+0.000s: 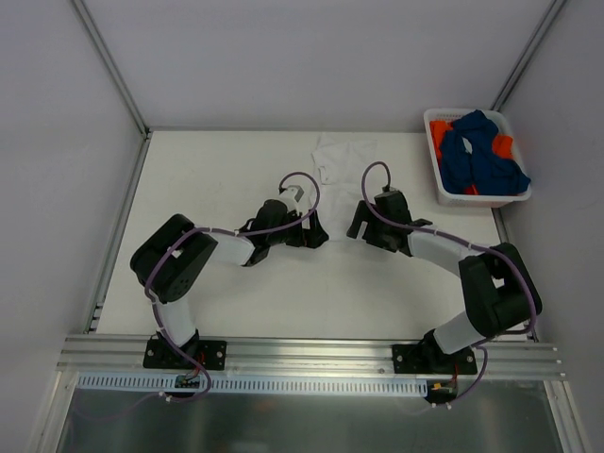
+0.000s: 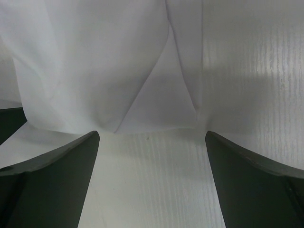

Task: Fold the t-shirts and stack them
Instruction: Fold the tshirt

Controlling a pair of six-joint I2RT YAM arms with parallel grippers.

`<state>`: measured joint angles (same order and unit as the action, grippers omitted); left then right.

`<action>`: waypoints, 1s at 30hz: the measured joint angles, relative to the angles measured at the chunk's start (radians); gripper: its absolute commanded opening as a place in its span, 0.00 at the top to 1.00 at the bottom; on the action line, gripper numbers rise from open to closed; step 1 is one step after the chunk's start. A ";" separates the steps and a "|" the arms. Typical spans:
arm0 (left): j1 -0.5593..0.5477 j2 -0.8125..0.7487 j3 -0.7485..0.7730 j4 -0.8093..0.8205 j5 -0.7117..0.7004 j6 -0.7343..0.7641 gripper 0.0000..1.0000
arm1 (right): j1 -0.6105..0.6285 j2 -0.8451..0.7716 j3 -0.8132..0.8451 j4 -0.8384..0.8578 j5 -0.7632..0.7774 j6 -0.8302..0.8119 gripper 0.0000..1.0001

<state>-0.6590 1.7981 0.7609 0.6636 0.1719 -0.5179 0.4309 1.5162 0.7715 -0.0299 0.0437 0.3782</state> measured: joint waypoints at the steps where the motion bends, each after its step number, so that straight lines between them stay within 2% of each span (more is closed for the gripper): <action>1: 0.000 0.003 0.003 0.001 0.000 0.002 0.01 | 0.000 0.009 0.005 0.004 0.000 0.000 0.01; 19: 0.007 0.039 0.050 -0.014 0.000 0.006 0.03 | -0.013 0.064 0.037 0.034 0.005 -0.002 0.01; 26: 0.007 0.055 0.067 -0.013 0.001 0.006 0.08 | -0.013 0.083 0.039 0.076 0.006 -0.002 0.05; 27: 0.007 0.058 0.069 -0.013 0.001 0.006 0.08 | -0.014 0.088 0.041 0.083 0.005 -0.002 0.10; 29: 0.007 0.064 0.077 -0.011 0.001 0.005 0.19 | -0.014 0.099 0.045 0.097 0.005 -0.003 0.15; 30: 0.007 0.067 0.080 -0.014 0.001 0.006 0.26 | -0.014 0.103 0.048 0.103 0.005 -0.003 0.23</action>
<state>-0.6521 1.8652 0.8413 0.6491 0.1730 -0.5121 0.4164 1.6196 0.8192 0.0727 0.0486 0.3748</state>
